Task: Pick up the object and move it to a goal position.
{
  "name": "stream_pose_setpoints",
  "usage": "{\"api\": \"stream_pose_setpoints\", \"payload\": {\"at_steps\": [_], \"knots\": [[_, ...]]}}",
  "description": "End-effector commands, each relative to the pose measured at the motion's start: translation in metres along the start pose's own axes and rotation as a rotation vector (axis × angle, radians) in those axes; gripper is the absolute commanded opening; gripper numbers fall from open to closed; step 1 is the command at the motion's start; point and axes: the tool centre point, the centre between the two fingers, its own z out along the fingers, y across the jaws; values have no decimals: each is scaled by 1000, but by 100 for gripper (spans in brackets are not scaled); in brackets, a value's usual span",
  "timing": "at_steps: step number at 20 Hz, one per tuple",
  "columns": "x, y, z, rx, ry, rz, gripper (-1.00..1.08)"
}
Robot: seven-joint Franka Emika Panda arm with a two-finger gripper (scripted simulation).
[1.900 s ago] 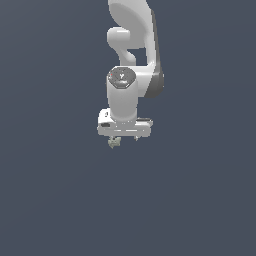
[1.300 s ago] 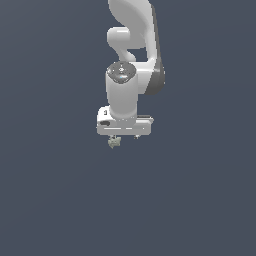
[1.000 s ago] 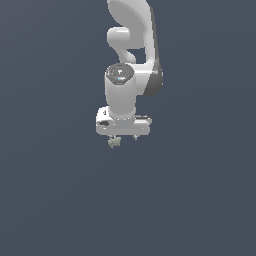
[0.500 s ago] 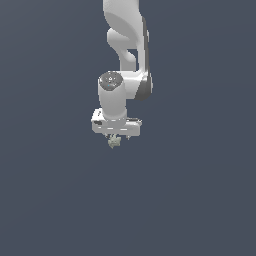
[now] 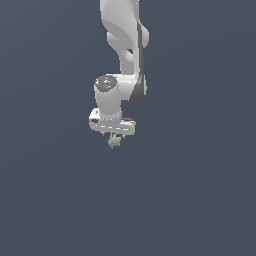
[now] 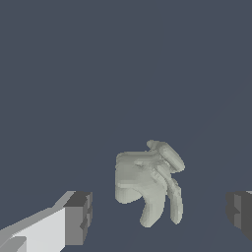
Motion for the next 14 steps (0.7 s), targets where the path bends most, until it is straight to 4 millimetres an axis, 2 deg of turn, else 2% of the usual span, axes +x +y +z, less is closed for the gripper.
{"api": "stream_pose_setpoints", "payload": {"at_steps": [1,7,14], "knots": [[-1,1,1,0,2,4,100],[-1,1,9,0,1,2,100],[-2,1,41,0,1,4,100]]}}
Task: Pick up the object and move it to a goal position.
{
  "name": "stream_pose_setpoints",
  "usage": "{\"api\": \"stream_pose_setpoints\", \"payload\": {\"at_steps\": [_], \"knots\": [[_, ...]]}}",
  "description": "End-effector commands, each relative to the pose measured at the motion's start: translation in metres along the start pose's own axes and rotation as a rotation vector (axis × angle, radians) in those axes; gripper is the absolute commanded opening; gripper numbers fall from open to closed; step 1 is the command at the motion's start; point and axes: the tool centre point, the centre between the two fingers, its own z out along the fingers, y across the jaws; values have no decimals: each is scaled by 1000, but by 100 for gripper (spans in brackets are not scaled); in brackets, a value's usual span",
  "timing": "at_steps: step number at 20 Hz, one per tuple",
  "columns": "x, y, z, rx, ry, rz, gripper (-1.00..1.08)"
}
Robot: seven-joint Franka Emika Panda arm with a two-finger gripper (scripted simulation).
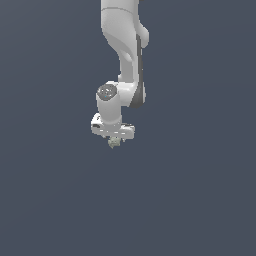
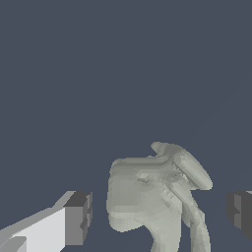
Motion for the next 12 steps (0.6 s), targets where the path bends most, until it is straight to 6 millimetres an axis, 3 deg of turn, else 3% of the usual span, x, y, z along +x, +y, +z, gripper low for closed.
{"api": "stream_pose_setpoints", "payload": {"at_steps": [1,6,7,12], "knots": [[0,0,10,0,1,1,100],[0,0,17,0,1,1,100],[0,0,17,0,1,1,-100],[0,0,17,0,1,1,-100]]}}
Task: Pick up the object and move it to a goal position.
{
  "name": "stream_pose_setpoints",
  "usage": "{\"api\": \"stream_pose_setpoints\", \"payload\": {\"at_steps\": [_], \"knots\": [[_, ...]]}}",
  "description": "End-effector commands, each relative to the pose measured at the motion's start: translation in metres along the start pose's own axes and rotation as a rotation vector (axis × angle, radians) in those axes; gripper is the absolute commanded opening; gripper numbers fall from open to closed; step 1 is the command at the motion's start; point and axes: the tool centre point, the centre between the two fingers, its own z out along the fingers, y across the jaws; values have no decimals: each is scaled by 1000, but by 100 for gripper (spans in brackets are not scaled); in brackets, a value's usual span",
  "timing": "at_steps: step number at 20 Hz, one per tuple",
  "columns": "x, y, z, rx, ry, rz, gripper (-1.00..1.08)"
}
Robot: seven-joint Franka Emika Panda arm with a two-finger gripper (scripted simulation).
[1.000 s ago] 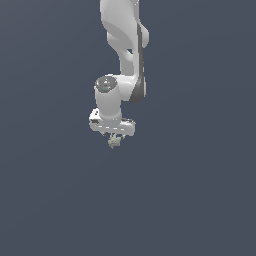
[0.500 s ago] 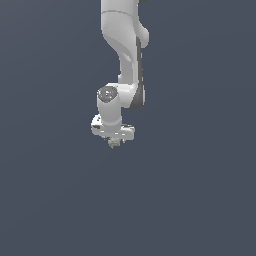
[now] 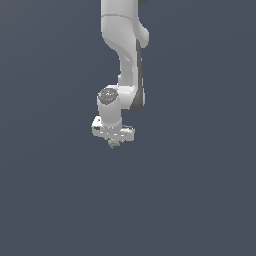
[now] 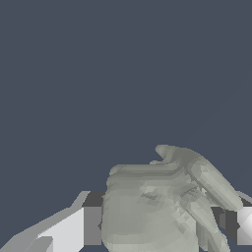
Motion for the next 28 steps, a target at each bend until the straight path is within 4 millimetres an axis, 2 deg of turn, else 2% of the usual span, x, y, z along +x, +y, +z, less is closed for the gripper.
{"api": "stream_pose_setpoints", "payload": {"at_steps": [1,8,14,28], "knots": [[0,0,1,0,0,0,-100],[1,-1,-1,-1,6,2,-100],[10,-9,-11,-10,49,22,-100],[49,-49,-63,-56,261,118,-100]]}}
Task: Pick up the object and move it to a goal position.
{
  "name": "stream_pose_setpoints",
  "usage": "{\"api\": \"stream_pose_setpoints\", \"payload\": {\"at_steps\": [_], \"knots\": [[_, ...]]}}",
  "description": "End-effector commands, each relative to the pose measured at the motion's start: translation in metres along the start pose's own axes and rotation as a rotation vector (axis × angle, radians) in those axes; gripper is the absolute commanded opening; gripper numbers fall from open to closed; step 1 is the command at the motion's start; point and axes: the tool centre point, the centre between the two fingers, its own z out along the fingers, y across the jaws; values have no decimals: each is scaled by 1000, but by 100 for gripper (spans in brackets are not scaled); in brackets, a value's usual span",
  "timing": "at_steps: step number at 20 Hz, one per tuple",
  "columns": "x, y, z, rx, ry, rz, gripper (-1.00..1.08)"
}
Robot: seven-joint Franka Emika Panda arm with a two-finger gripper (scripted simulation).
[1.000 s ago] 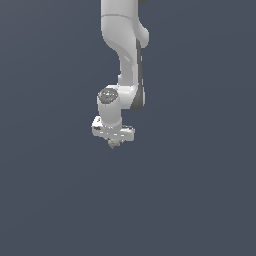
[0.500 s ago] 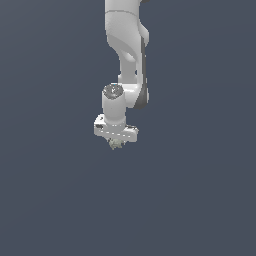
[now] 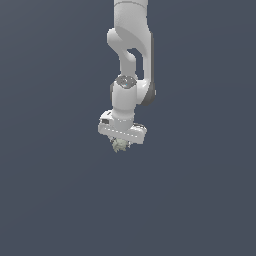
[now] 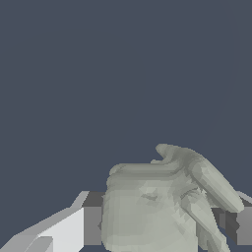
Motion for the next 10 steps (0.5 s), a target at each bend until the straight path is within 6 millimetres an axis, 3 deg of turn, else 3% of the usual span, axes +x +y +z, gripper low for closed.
{"api": "stream_pose_setpoints", "payload": {"at_steps": [1,10], "knots": [[9,-8,-10,-8,43,19,-100],[35,-33,-43,-40,179,81,-100]]}}
